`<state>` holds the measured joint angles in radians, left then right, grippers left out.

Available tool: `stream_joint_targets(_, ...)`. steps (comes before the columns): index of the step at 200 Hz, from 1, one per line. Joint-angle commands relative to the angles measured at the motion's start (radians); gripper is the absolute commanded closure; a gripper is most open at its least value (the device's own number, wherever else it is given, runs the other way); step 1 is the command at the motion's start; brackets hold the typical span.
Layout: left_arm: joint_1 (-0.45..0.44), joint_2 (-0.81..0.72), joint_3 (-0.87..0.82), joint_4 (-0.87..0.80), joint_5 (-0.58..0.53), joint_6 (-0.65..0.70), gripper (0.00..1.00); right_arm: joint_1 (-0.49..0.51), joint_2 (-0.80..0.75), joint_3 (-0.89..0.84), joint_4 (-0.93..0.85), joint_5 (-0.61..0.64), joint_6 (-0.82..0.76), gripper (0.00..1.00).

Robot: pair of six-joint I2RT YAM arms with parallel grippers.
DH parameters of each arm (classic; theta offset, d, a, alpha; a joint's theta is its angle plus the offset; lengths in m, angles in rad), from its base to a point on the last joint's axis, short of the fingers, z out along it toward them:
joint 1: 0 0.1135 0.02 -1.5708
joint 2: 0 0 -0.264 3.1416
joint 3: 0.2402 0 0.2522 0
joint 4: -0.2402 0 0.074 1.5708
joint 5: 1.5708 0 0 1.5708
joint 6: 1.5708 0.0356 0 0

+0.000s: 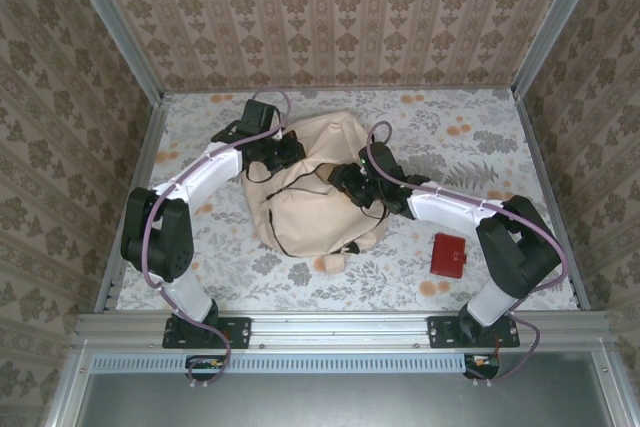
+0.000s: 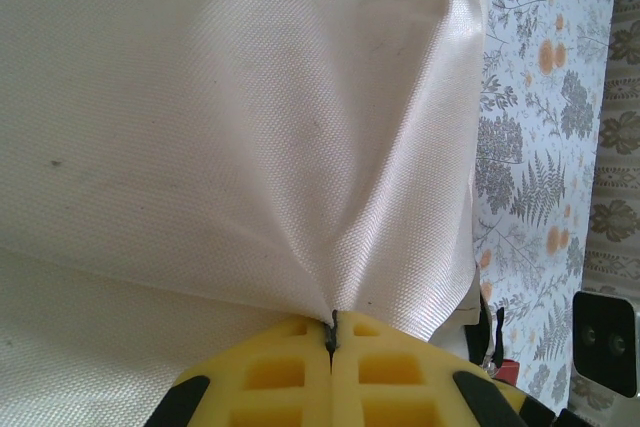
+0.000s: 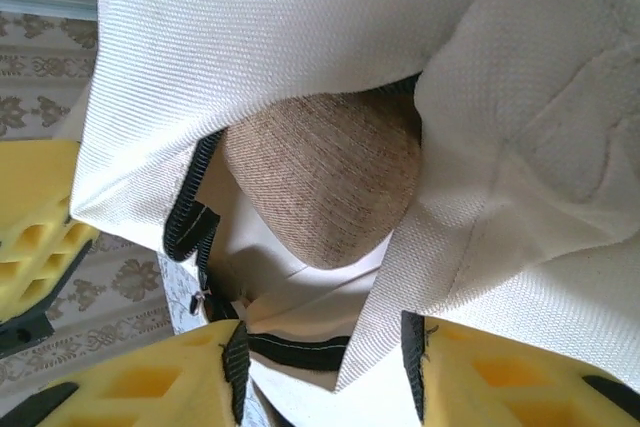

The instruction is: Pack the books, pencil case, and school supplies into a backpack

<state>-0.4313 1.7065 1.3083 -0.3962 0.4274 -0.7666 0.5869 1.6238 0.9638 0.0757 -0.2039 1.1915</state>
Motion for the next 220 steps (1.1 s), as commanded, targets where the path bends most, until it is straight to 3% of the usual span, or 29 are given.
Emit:
stream_joint_targets(1,-0.003,-0.005,0.011,0.003,0.037,0.011,1.00,-0.002,0.002,0.048,-0.020,0.073,0.041,0.58)
stream_joint_targets(20,-0.004,-0.011,0.011,0.004,0.041,0.013,1.00,-0.004,0.025,0.106,-0.115,0.145,-0.005,0.64)
stream_joint_targets(51,-0.006,-0.015,0.014,0.002,0.051,0.019,1.00,-0.012,0.063,0.170,-0.216,0.236,-0.112,0.62)
stream_joint_targets(72,-0.007,-0.013,0.017,0.005,0.057,0.019,1.00,-0.031,0.124,0.214,-0.225,0.169,-0.174,0.62)
stream_joint_targets(119,-0.006,-0.012,0.022,0.017,0.057,0.011,1.00,-0.015,0.174,0.239,-0.216,0.089,-0.250,0.51)
stream_joint_targets(143,-0.006,-0.008,0.026,0.019,0.057,0.009,1.00,-0.007,0.195,0.238,-0.145,-0.042,-0.281,0.57)
stream_joint_targets(167,-0.007,-0.007,0.032,0.014,0.053,0.011,1.00,0.029,0.193,0.222,-0.093,-0.113,-0.298,0.55)
stream_joint_targets(220,-0.007,-0.005,0.034,0.010,0.051,0.008,1.00,0.046,0.204,0.246,-0.196,0.053,-0.380,0.50)
